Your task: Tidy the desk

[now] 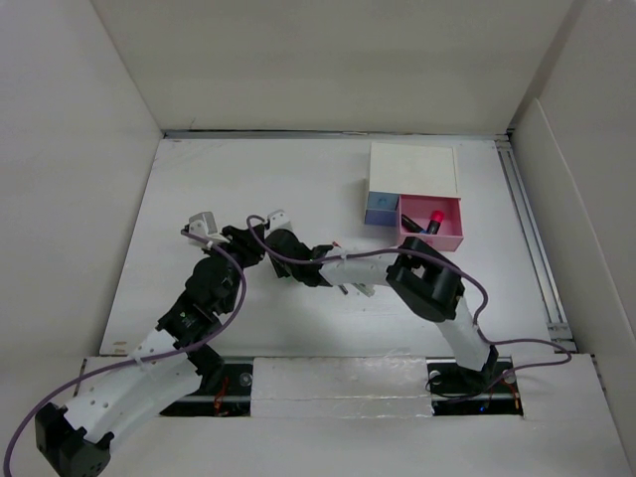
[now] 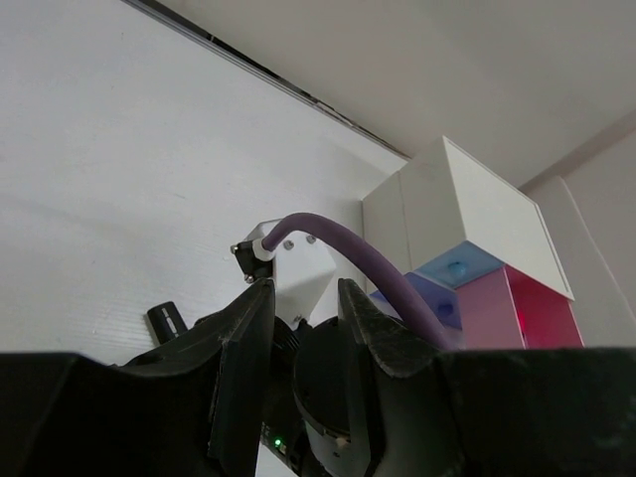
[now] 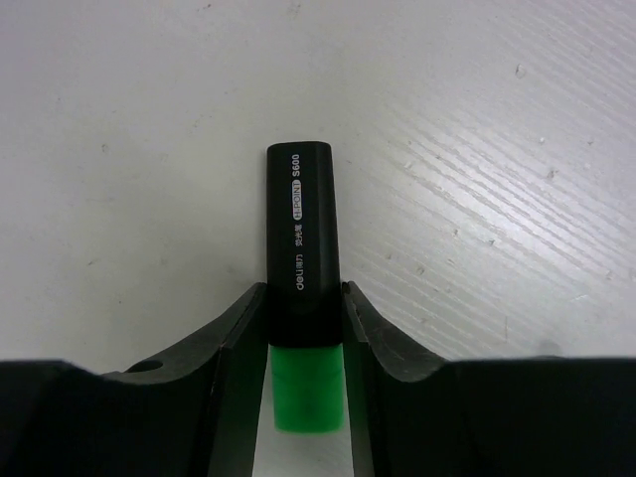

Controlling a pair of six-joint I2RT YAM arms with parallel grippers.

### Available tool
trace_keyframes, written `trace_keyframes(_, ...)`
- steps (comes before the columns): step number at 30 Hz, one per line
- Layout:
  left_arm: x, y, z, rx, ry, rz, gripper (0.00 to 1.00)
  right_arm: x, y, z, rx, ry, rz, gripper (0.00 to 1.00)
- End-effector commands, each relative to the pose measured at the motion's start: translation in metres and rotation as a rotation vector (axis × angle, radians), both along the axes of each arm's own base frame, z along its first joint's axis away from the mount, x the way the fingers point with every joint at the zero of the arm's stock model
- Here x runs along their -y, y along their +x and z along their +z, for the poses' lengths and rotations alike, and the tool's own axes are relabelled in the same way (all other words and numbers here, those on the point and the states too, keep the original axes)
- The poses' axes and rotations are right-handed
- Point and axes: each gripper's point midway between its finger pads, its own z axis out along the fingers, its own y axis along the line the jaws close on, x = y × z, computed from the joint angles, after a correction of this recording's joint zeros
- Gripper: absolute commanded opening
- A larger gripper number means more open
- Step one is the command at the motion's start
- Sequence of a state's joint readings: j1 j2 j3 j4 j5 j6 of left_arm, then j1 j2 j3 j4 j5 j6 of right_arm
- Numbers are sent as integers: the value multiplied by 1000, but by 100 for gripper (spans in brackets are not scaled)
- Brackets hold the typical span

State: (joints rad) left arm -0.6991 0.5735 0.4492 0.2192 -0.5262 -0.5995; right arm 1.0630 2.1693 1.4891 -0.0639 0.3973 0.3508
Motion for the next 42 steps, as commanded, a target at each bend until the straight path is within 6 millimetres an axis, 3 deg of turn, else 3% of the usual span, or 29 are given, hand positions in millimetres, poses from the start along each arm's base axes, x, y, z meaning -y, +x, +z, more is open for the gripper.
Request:
trace_keyframes(1,-4,1,10,34,-10,24,28,21,-9,-3,9,-98,-1,23)
trace_keyframes(3,-6,1,9,31,-8,33,28,21,-11,5,18,-67,7,21)
trace_keyframes(4,-8,1,9,31,-8,44,28,18,-11,28,41,-17,10,20)
trace_keyframes(6,-10,1,6,27,-5,53,28,18,-16,47,58,45,35,19)
trace_keyframes(7,-11,1,6,29,-6,54,28,20,-14,83,89,117,37,19)
trace_keyframes(10,-10,3,0,15,11,60,28,40,-11,128,126,233,37,18)
trace_keyframes(11,-10,4,-2,8,21,63,28,53,-12,173,180,318,30,18)
trace_keyframes(12,-9,4,-3,4,23,62,28,65,-11,189,200,347,23,18)
trace_keyframes(13,-2,7,-9,-13,43,37,28,105,-4,205,239,362,-36,18)
trace_keyframes(14,-2,7,-9,-12,48,36,28,112,-8,229,275,396,-31,18)
trace_keyframes(17,17,12,-14,-26,60,-39,29,181,6,245,332,371,-153,18)
trace_keyframes(18,27,14,-23,-52,78,-76,29,205,4,270,389,408,-196,19)
trace_keyframes(19,32,15,-26,-62,79,-94,28,237,12,262,388,360,-266,19)
trace_keyframes(20,37,16,-26,-61,73,-114,28,256,14,258,391,330,-303,19)
trace_keyframes(21,46,15,-28,-64,72,-157,28,274,12,268,413,343,-330,19)
trace_keyframes(23,55,17,-33,-73,75,-188,29,310,19,255,402,294,-406,19)
trace_keyframes(25,63,17,-38,-82,84,-225,29,328,19,253,403,292,-435,19)
trace_keyframes(27,71,17,-42,-85,87,-267,29,360,27,232,376,267,-502,19)
trace_keyframes(36,79,18,-52,-104,112,-297,29,362,39,199,286,261,-505,20)
trace_keyframes(39,80,18,-53,-104,113,-304,29,364,37,192,276,252,-517,26)
trace_keyframes(42,83,18,-54,-109,116,-316,29,368,35,184,265,233,-534,40)
